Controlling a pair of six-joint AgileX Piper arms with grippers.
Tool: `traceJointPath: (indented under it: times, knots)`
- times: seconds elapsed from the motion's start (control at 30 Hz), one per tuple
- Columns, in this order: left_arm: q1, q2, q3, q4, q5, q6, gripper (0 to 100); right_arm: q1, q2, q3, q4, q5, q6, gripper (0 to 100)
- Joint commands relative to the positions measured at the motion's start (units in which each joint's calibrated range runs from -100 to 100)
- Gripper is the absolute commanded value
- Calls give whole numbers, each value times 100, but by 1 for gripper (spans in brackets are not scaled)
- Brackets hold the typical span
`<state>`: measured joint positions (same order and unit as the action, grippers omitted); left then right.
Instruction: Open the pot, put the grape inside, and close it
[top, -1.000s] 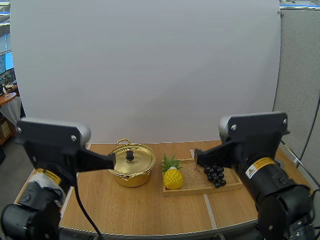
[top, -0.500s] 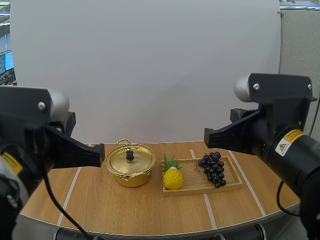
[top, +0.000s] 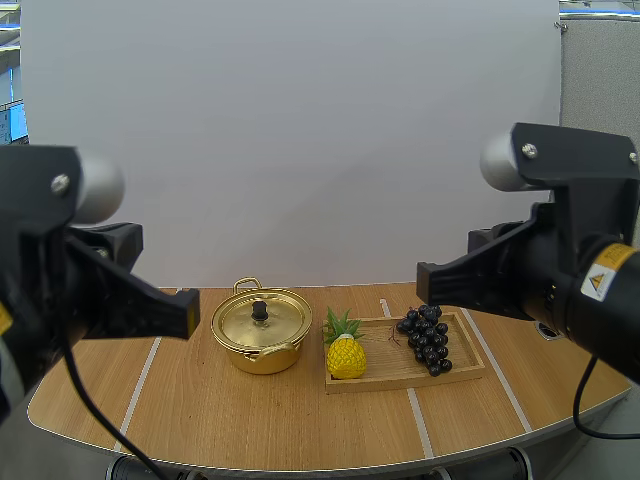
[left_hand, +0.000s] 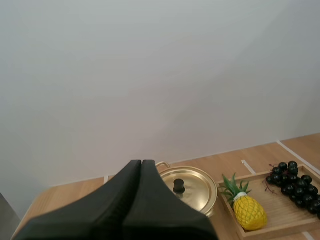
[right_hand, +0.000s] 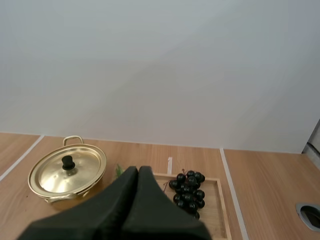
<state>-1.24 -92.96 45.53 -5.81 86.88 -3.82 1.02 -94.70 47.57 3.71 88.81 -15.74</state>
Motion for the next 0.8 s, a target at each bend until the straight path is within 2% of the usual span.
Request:
traceJointPath:
  times: [0.0, 0.57, 0.67, 0.7, 0.73, 0.77]
  knots:
    - [4, 572, -36, 6, 26, 17, 0, -20, 451, -39, -15, 89, -27, 0]
    - [4, 3019, -36, 6, -426, 17, 0, -20, 2281, -39, -30, -300, -27, 0]
    - [4, 3221, -36, 6, -375, 4, 14, -20, 2420, -39, -58, -285, -27, 0]
    - [4, 3234, -36, 6, -375, -8, 20, -20, 2432, -39, -58, -285, -27, 7]
    - [4, 3259, -36, 6, -356, -8, 33, -20, 2432, -39, -58, -285, -27, 19]
    - [4, 3270, -36, 6, -356, -8, 48, -20, 2432, -39, -46, -285, -27, 38]
